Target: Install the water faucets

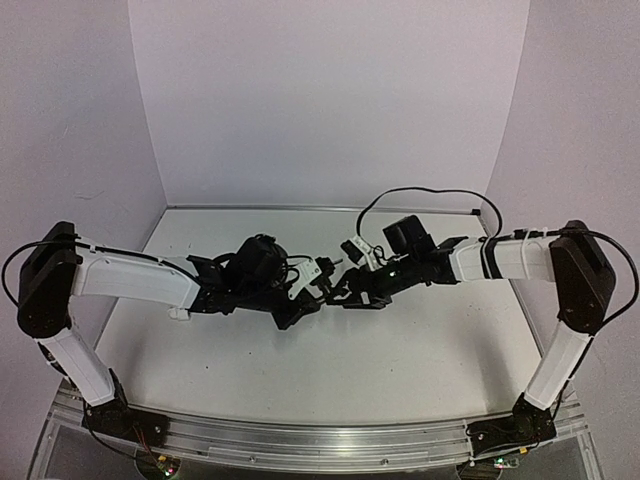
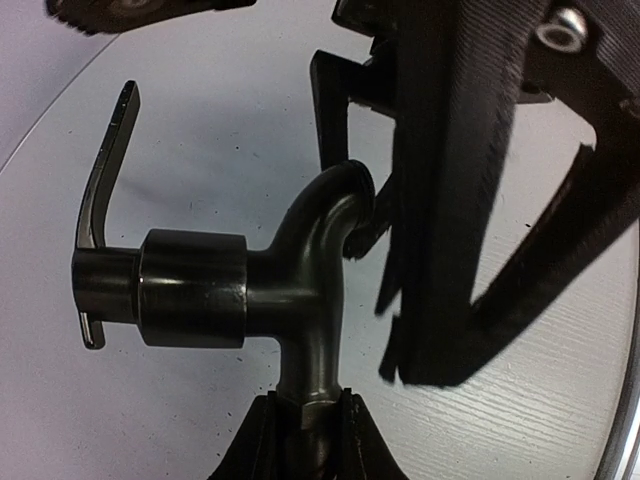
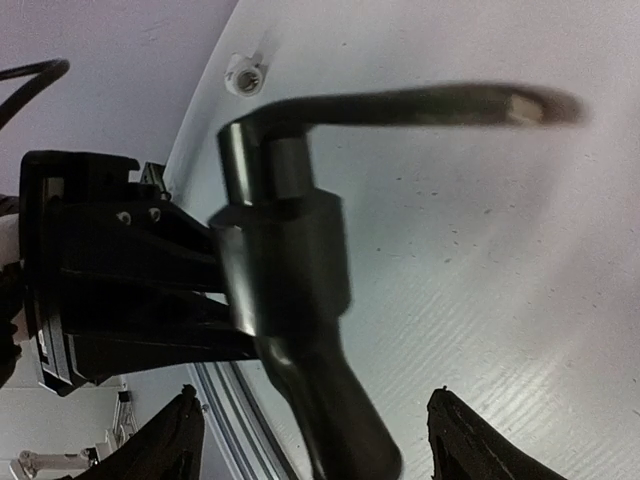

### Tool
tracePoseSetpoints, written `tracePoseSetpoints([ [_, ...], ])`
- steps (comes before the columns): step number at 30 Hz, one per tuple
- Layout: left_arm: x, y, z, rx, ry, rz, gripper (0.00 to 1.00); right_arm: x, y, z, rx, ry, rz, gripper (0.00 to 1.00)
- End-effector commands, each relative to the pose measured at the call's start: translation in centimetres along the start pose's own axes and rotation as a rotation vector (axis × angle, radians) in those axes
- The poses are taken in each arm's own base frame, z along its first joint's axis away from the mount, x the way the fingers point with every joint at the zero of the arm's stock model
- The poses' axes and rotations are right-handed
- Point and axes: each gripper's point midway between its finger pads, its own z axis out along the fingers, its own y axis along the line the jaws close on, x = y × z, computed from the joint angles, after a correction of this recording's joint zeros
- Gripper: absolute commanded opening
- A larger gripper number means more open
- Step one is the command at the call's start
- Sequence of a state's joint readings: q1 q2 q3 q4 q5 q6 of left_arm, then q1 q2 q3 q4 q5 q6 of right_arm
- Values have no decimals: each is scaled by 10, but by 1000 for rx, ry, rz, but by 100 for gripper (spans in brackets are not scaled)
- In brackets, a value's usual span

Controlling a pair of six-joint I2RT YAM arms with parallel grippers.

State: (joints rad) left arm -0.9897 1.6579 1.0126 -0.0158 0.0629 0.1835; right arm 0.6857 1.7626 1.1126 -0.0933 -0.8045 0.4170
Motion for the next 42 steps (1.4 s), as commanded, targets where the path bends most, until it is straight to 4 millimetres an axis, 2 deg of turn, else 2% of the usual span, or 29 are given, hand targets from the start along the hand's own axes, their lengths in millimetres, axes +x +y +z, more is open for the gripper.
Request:
tracePoseSetpoints([
  [1,-40,-5,-23,22,-141,81,0,-22,37,9,-139,-26,-101,72],
  [6,-37,-9,-26,34,-143,100,0,-30,40,13,-164,-54,-107,54],
  [11,-38,-10,-27,34,-145,102,0,-34,43,13,-184,-75,-102,30],
  [15,-38,-8,-28,21,-148,103,0,-35,43,12,-195,-88,-99,16],
  [18,-39,-9,-30,21,-151,107,0,-35,43,12,-193,-101,-101,0],
  [22,-42,-10,-33,29,-163,86,1,-41,34,5,-128,-187,-109,0],
  [23,-43,-8,-33,22,-164,65,6,-43,31,1,-103,-221,-110,0],
  [26,-48,-4,-40,10,-186,-3,45,-48,22,-11,-32,-320,-120,0],
  [27,-48,-2,-42,7,-193,-25,53,-49,20,-14,-13,-336,-120,0],
  [29,-51,5,-51,2,-219,-82,61,-50,15,-20,25,-374,-128,0],
  [32,-51,25,-67,-11,-256,-212,68,-50,6,-32,97,-428,-140,0],
  [35,-45,67,-90,-65,-297,-416,69,-49,0,-42,161,-471,-164,0],
  [39,-18,117,-127,-152,-351,-709,72,-49,-11,-53,278,-513,-189,0],
  [42,20,141,-144,-229,-302,-909,73,-46,-12,-53,316,-513,-233,0],
])
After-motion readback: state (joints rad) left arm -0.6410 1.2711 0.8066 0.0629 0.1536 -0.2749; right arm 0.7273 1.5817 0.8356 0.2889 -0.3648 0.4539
